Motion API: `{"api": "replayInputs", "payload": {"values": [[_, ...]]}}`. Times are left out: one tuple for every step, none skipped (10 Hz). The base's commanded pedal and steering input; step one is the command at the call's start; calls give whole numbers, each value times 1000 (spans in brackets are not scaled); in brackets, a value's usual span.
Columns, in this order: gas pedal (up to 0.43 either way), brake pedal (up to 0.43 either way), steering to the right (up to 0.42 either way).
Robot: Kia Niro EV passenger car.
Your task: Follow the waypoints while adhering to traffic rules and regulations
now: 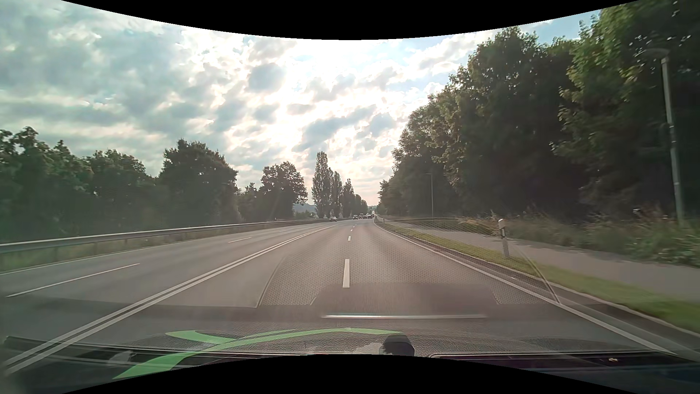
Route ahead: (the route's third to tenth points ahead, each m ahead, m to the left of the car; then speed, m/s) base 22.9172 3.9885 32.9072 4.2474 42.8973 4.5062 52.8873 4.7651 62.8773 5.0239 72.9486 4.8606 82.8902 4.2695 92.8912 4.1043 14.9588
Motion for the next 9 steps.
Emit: {"api": "replayInputs", "payload": {"values": [[110, 0, 4], [110, 0, 2], [110, 0, 2], [98, 0, 1], [98, 0, -2], [98, 0, -8], [98, 0, -12], [110, 0, -12], [118, 0, -12]]}}
